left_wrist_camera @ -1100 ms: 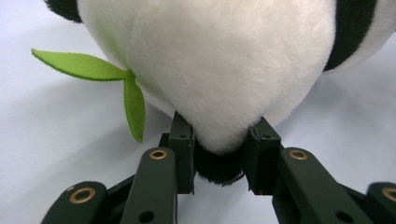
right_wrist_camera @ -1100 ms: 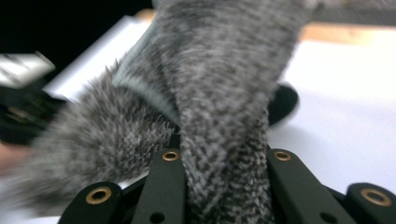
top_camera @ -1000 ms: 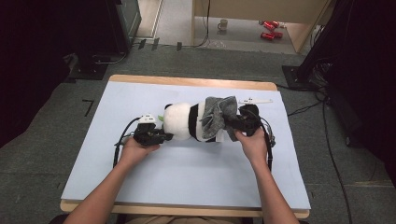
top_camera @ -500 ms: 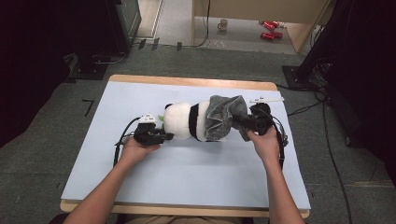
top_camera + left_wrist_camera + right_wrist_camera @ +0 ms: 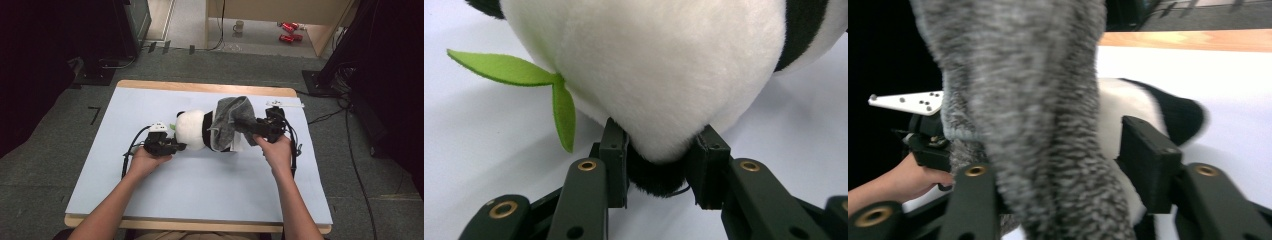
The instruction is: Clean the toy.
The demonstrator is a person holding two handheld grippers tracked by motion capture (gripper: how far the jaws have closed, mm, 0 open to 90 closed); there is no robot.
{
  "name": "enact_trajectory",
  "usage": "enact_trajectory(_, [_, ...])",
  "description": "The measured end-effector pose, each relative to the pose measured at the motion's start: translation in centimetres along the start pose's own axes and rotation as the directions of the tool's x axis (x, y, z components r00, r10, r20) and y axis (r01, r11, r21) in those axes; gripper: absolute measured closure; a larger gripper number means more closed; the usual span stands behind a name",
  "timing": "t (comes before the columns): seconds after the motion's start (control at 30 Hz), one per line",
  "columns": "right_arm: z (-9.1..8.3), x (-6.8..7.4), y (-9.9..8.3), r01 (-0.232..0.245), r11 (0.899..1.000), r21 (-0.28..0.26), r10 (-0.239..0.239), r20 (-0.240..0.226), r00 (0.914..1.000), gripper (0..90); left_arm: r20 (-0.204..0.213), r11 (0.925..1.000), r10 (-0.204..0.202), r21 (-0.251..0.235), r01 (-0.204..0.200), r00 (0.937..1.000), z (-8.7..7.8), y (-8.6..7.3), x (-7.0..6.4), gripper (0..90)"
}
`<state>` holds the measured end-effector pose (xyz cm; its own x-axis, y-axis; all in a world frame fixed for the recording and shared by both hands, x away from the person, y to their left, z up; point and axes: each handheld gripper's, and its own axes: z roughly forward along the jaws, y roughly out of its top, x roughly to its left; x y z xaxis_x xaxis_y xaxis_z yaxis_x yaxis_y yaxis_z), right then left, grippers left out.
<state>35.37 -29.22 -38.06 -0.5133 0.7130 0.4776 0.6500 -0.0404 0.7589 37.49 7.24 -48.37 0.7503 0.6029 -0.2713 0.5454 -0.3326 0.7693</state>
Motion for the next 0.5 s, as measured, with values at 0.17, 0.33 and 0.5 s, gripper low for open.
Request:
enact_trajectory(0.17, [1.9,1.9,-0.4,0.089,0.996,0.033,-0.091,0.077,0.9929,61.9,-0.001,1.0,0.001,0.003,-0.001,1.0,0.0,-0.1,0.0,65.1])
enact_trajectory(0.33, [1.9,2.1,-0.6,0.116,0.991,0.064,-0.125,0.164,0.9785,79.8,-0.001,1.0,0.0,0.002,0.0,1.0,0.0,-0.1,0.0,65.1])
enact_trajectory(0.5, [1.6,1.1,-0.7,0.112,0.987,0.114,-0.135,0.222,0.9656,82.8,0.001,1.0,-0.004,-0.001,0.004,1.0,0.0,-0.1,-0.1,65.0])
